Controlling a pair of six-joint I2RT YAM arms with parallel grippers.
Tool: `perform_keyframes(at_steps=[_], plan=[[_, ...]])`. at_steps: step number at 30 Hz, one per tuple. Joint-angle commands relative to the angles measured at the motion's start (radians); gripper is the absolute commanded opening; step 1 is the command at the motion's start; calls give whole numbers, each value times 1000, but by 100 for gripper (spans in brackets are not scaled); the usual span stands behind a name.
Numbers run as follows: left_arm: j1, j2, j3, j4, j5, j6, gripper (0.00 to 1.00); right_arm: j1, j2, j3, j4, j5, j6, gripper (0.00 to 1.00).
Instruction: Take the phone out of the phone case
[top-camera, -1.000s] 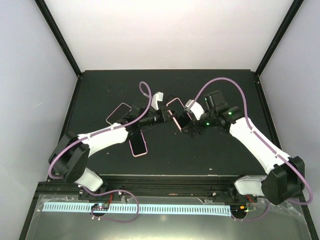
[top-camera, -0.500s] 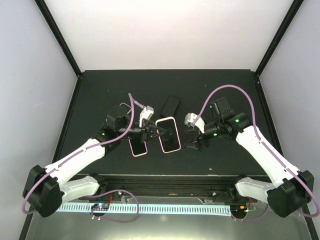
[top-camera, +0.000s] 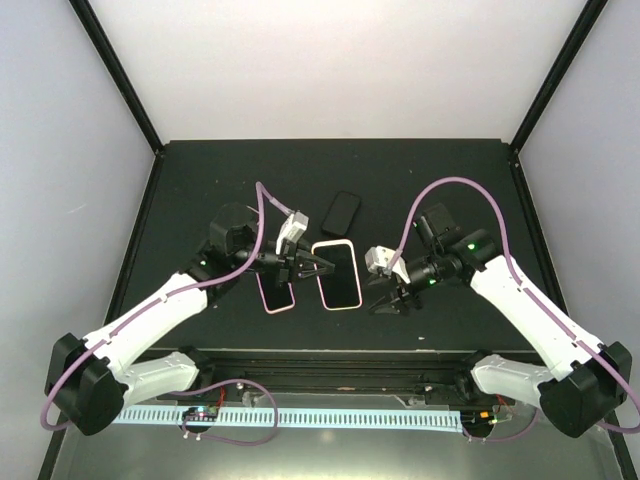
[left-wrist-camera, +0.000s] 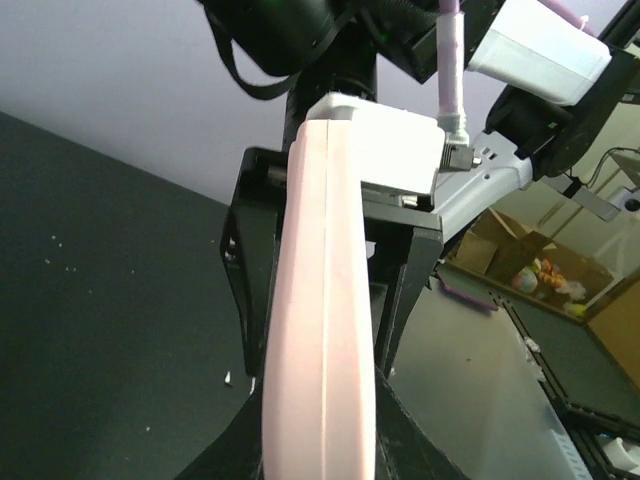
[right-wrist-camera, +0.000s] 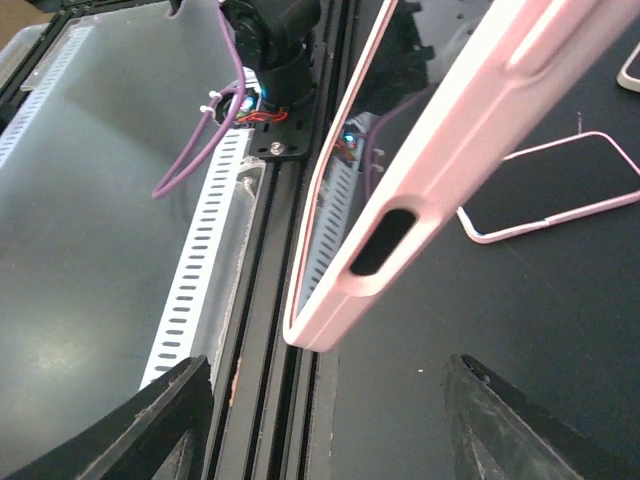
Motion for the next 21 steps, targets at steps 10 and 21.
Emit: perform_keyframes(at_steps=[10, 21], plan=[[7, 30, 125, 13, 105, -29, 2, 32, -9, 52, -73, -102, -136, 59], [9, 51, 108, 67, 94, -78, 1, 80, 6, 59, 4, -69, -39, 42]])
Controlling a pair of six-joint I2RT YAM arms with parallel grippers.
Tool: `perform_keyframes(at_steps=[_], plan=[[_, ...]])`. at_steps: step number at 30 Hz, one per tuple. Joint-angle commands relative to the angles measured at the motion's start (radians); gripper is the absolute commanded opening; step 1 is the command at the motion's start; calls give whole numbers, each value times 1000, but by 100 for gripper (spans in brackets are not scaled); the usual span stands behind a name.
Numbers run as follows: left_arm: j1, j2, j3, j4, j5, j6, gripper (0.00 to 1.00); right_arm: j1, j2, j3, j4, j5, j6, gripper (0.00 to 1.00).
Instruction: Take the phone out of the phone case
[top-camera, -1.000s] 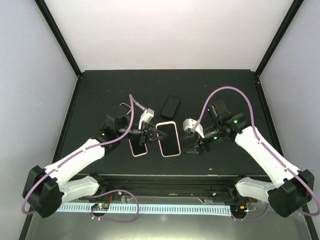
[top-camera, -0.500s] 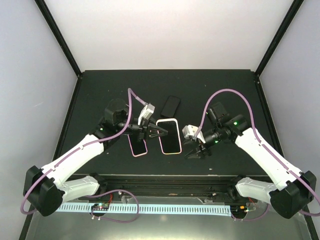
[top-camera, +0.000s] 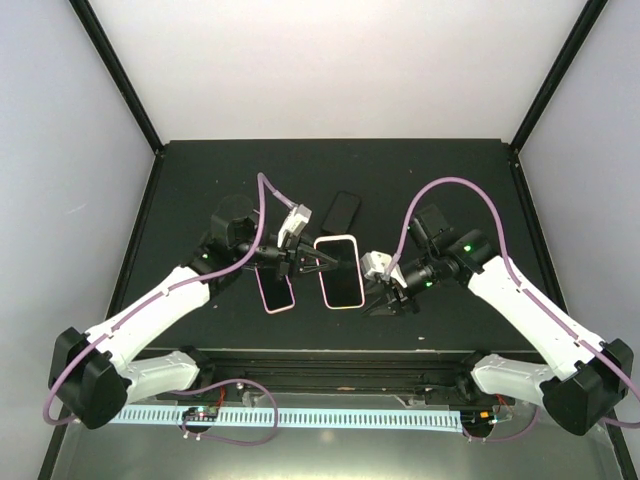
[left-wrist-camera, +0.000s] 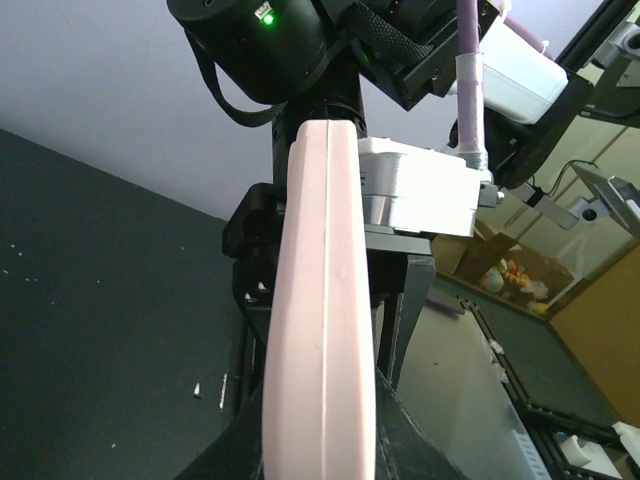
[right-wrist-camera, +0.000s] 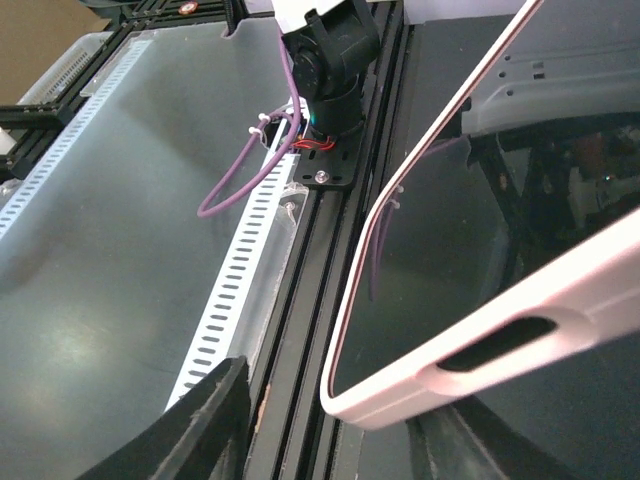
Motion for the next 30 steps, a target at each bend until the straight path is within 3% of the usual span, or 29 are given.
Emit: perform_keyframes(at_steps=[1, 8, 13, 20, 26, 30], plan=[[10, 18, 33, 67, 38, -26, 2, 13, 1, 31, 22, 10, -7, 41], [14, 58, 54, 74, 101, -62, 2, 20, 33, 66, -36, 26, -90, 26], [14, 93, 123, -61, 156, -28, 2, 20, 85, 99, -111, 20, -192, 19], [15, 133, 129, -56, 188, -154, 2, 33, 51, 47, -30, 51, -213, 18], [13, 123, 104, 47, 226, -280, 1, 35, 55, 58, 15, 101, -216, 18], [13, 135, 119, 12, 236, -311, 2, 35, 60, 75, 25, 134, -235, 21]])
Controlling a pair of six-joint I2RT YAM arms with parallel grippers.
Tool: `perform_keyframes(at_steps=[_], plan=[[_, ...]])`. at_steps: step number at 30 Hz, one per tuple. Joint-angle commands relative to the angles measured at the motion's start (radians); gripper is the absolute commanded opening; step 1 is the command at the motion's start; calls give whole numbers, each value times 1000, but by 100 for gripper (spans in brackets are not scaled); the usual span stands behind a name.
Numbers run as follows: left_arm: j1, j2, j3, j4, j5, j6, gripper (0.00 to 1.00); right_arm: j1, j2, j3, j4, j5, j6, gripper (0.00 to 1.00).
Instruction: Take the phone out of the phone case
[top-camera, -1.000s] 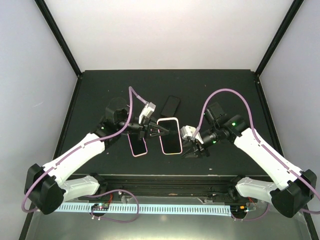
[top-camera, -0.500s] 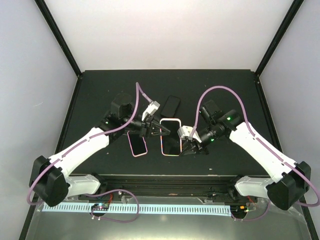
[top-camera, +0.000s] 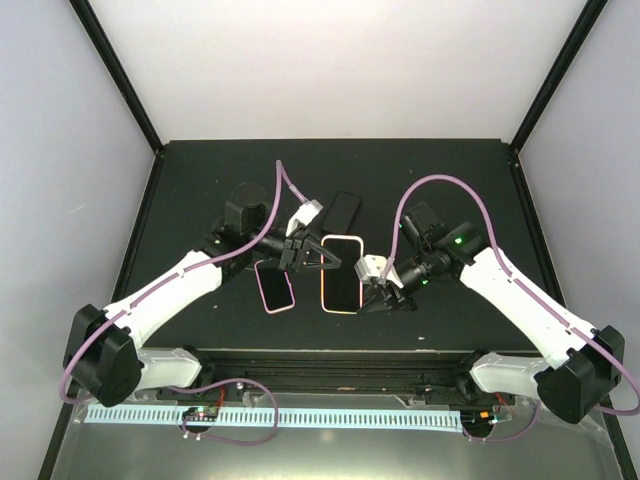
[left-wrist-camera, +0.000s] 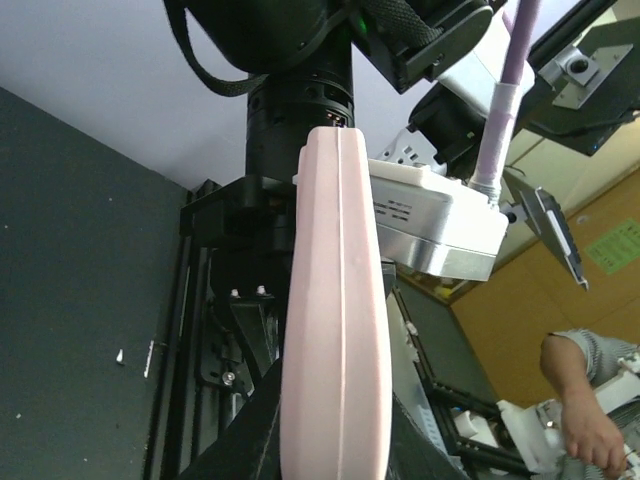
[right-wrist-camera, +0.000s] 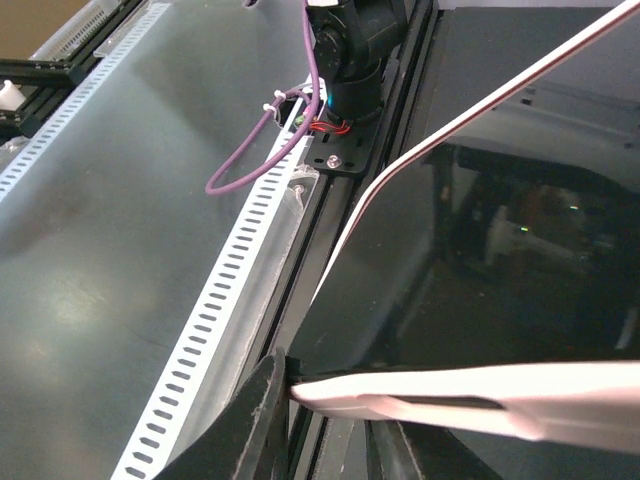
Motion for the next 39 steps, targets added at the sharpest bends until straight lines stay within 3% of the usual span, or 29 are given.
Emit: perform_keyframes(at_steps=[1, 4, 14, 19, 22, 25, 35, 39], plan=[[1, 4, 43, 22, 78, -171, 2, 10, -4, 30, 93, 118, -105, 22], [1, 5, 45, 8, 83, -179, 2, 10, 13, 50, 85, 153, -128, 27], [1, -16, 26, 53, 93, -236, 2, 8, 50, 49, 143, 179, -77, 27], [1, -38, 27, 42, 96, -233, 2, -48, 74, 43, 269, 40, 132, 28], [0, -49, 7, 41, 85, -222, 1, -113, 73, 10, 461, -38, 354, 28], [0, -61, -24, 63, 71, -221, 2, -143, 69, -14, 598, -22, 518, 30], [-20, -27, -74, 105, 10, -179, 2, -148, 86, 16, 696, -38, 710, 39], [-33, -10, -89, 104, -16, -152, 2, -165, 76, 23, 724, -118, 782, 46]])
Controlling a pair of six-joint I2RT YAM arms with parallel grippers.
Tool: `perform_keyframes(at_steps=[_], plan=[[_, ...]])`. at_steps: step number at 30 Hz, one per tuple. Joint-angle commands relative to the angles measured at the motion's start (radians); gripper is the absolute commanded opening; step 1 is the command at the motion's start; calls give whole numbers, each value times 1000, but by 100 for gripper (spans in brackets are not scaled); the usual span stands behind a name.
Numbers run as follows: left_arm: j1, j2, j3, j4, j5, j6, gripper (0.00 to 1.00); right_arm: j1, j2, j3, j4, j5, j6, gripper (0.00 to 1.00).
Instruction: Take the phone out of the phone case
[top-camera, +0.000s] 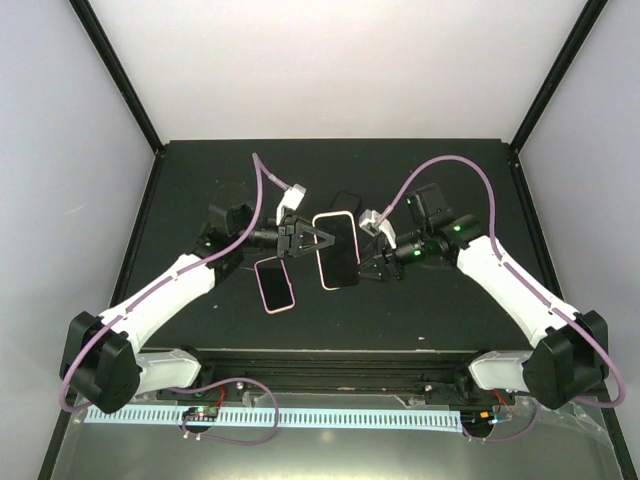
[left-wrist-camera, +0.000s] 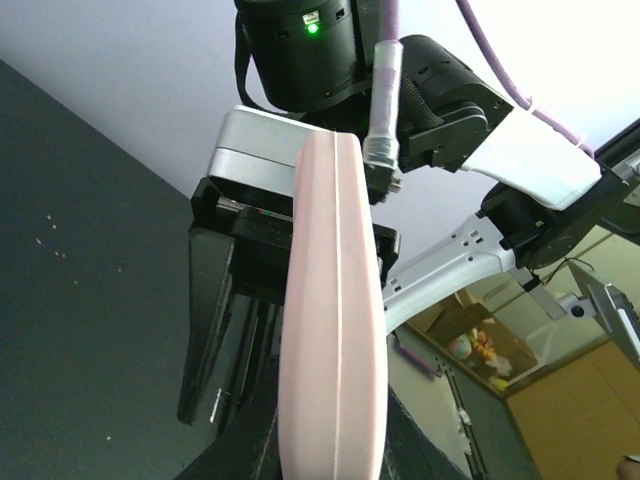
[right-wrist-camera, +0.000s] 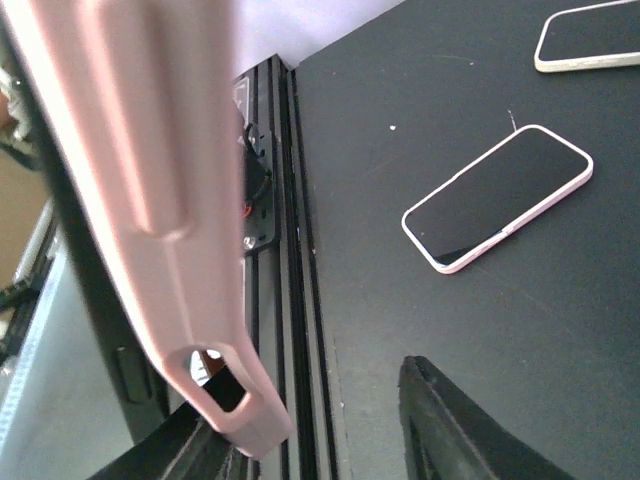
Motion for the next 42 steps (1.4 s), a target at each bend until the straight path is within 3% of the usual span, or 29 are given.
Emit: perform_keyframes(at_steps=[1, 6, 8, 11, 13, 16, 21, 24, 31, 37, 42], plan=[[-97, 24, -42, -27, 132, -13, 2, -25, -8, 60, 363, -110, 150, 50], [-98, 66, -43, -16, 116, 7, 1, -41, -10, 40, 406, -245, 241, 56], [-85, 94, 2, -108, 57, 78, 2, -42, -9, 34, 418, -257, 266, 53], [-43, 121, 118, -323, -76, 211, 2, -41, -7, 33, 380, -255, 252, 28], [-23, 145, 160, -338, -133, 209, 2, -43, -7, 23, 367, -253, 260, 14], [-13, 184, 194, -289, -217, 173, 5, -45, -14, -18, 408, -223, 342, 2], [-8, 188, 206, -281, -425, 162, 54, -71, -46, -111, 519, -101, 545, 1], [-7, 128, 195, -320, -608, 203, 67, -80, -70, -141, 487, 18, 599, 1], [-64, -49, 76, -370, -967, 275, 74, -81, -86, -220, 360, 282, 738, 1], [-297, -86, -30, -348, -1196, 377, 69, -81, -28, -200, 181, 398, 815, 1], [-479, 27, -39, -291, -1363, 403, 67, -82, 17, -183, 51, 481, 826, 1]])
